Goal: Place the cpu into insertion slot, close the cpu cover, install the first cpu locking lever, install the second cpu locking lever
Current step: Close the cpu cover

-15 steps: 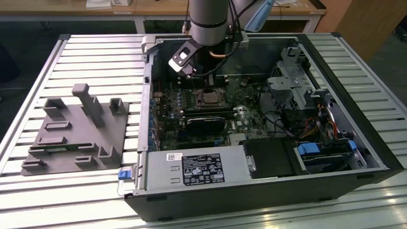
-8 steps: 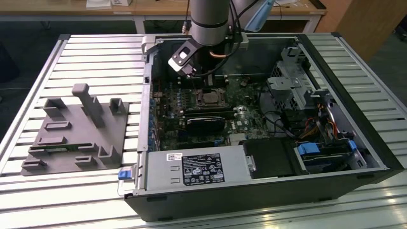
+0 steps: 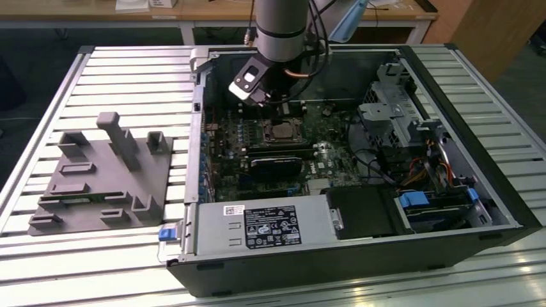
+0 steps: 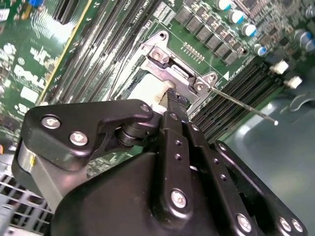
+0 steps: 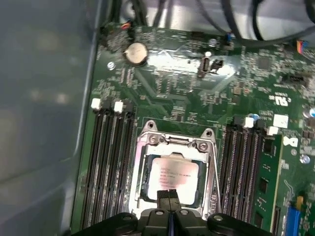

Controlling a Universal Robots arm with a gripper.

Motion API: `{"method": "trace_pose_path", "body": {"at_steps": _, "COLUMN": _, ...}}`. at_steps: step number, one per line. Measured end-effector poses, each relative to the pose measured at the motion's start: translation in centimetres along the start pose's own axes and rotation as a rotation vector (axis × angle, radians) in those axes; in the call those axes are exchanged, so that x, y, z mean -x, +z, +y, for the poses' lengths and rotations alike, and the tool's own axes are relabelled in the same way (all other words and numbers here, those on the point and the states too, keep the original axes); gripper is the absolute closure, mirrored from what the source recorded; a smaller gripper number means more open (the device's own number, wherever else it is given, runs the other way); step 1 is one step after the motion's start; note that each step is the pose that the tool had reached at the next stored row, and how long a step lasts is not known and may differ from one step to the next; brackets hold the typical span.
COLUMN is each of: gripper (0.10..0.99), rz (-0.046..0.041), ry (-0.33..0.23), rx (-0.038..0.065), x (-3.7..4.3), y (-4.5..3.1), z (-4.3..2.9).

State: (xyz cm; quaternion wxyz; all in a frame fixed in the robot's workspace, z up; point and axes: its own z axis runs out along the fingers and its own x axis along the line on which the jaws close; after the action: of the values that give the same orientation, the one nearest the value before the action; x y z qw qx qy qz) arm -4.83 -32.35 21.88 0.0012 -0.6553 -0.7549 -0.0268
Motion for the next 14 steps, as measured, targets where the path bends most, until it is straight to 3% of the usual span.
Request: {"method": "trace_pose_path", "body": {"at_steps": 14, "gripper": 0.980, "rz": -0.0060, "ry": -0.240, "rx": -0.011, "x": 0.00, "y": 0.11, "z": 0.00}}
